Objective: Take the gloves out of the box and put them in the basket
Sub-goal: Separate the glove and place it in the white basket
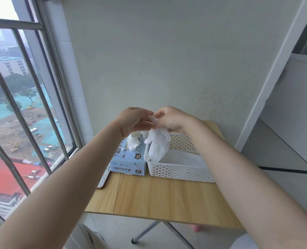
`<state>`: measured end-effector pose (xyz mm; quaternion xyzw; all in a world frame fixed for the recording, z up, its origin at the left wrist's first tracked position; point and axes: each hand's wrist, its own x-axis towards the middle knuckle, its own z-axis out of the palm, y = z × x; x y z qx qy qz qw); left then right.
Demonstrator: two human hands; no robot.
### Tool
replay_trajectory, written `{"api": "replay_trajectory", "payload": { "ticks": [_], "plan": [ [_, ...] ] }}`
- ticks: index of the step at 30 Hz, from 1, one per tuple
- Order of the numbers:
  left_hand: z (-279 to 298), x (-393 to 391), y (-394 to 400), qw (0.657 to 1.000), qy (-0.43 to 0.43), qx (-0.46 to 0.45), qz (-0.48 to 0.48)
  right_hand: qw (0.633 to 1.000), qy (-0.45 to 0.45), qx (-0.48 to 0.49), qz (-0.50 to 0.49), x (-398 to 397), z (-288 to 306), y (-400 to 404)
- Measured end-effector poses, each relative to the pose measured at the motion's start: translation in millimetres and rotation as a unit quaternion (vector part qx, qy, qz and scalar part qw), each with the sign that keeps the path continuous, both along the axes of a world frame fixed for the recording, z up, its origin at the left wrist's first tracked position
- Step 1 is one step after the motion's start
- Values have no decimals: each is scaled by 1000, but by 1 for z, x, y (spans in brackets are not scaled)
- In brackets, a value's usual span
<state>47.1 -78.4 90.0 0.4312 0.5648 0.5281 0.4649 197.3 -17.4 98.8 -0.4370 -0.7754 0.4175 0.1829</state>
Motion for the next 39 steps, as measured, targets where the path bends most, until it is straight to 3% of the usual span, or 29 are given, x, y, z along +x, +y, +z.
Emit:
{"api": "replay_trajectory", "payload": {
  "ticks": [4,7,10,20,26,29,33,39],
  "plan": [
    [-3,6,4,986,165,-1,-9,996,10,57,-60,2,2,1],
    [-6,14,2,979,189,15,-77,993,58,72,-69,4,8,-1],
    [-11,17,5,973,216,15,-79,985,102,88,-110,5,13,0],
    [-14,6,5,997,63,-15,53,979,103,87,-154,18,4,15],
    [-13,-6,0,999,-11,11,33,956,161,107,-221,6,6,18],
    [-17,-15,-2,999,-25,0,42,955,142,121,-231,-1,4,17],
    [-16,-33,-4,995,45,18,87,962,114,87,-232,-15,-1,16],
    [-6,-44,15,942,306,64,119,971,97,-29,-216,-15,-14,12]
  ]
}}
